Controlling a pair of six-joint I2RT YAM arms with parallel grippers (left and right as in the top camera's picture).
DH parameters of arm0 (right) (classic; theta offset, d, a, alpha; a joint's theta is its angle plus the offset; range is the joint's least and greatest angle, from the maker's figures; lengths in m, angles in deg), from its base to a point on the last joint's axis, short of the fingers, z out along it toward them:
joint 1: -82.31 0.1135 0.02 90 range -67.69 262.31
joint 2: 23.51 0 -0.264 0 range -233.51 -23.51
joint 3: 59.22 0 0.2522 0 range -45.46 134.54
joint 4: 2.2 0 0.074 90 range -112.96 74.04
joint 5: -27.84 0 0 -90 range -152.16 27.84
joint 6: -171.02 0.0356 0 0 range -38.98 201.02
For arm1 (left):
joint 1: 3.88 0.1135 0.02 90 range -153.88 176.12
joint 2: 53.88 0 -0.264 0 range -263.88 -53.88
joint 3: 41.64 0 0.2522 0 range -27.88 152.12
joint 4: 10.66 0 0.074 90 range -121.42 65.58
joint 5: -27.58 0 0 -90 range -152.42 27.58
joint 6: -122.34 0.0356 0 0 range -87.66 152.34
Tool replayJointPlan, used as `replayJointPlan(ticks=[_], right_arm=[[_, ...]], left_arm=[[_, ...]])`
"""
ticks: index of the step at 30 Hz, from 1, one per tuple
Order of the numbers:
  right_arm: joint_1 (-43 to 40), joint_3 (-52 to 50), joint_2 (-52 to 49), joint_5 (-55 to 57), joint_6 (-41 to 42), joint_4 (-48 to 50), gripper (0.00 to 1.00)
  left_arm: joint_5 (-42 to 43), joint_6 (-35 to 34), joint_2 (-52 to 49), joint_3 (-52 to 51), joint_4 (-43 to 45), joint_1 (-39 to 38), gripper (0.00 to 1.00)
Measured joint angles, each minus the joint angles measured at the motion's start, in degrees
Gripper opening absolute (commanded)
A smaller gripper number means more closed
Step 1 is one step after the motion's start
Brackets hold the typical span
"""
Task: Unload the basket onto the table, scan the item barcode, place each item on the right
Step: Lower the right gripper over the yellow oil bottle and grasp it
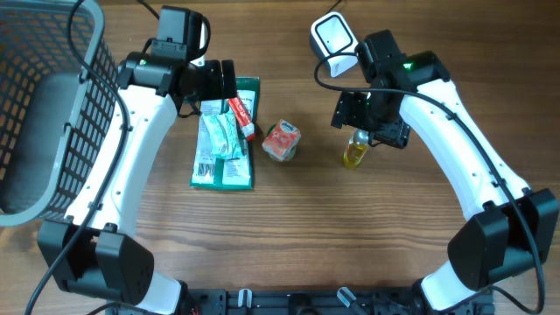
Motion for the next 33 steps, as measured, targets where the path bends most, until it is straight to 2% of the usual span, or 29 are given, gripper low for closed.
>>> replayJointPlan(ticks=[19,26,33], right_arm=[[0.0,-0.3,0.0,0.0,0.0,-1.9,1.00],[0.0,-5.8,0.0,0.0,0.0,2.5,1.00],[0.0,-8.0,0.0,0.0,0.2,5.6,0.91]], left_arm=[[0.0,0.0,0.0,0.0,0.0,0.0,1.00],[0.0,0.0,0.0,0.0,0.0,0.0,1.00],[0.0,0.0,0.0,0.0,0.0,0.0,1.00]])
